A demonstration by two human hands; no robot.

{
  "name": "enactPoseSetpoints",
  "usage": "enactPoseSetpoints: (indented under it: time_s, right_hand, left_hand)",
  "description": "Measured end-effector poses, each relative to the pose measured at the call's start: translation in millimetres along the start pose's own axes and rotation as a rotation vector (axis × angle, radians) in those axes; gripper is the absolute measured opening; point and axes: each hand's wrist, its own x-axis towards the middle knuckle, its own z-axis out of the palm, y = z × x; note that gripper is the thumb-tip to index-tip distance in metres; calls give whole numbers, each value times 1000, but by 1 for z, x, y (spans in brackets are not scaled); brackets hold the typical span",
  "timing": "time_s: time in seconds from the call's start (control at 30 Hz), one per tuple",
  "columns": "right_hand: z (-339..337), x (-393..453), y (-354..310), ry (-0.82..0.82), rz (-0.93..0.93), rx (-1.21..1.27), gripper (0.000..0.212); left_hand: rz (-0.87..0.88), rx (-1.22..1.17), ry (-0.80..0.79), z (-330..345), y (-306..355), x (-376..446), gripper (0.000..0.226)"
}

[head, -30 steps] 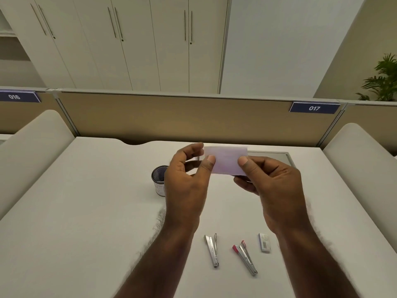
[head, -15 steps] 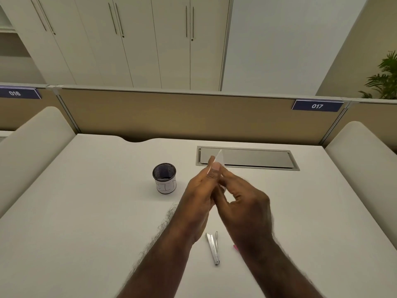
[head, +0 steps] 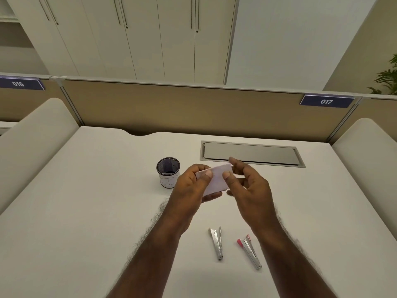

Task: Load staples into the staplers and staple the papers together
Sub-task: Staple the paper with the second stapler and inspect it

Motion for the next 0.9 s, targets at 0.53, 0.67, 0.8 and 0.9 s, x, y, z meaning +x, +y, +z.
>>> enactPoseSetpoints:
  time_s: [0.53,0.67,0.8,0.9]
  right_hand:
    - [31,18,53,-99,392,275,14]
    - [45,26,67,-51,357,215,9]
    - [65,39,80,-14,310,135,10]
    - [84,50,89,-15,241,17,21]
  left_hand:
    - [50,249,308,-49,-63,24,17]
    - [100,522,413,-71,-95,35,20]
    - [118,789,397,-96,-128,41,31]
    - [58,1018,310,-113,-152,44,42]
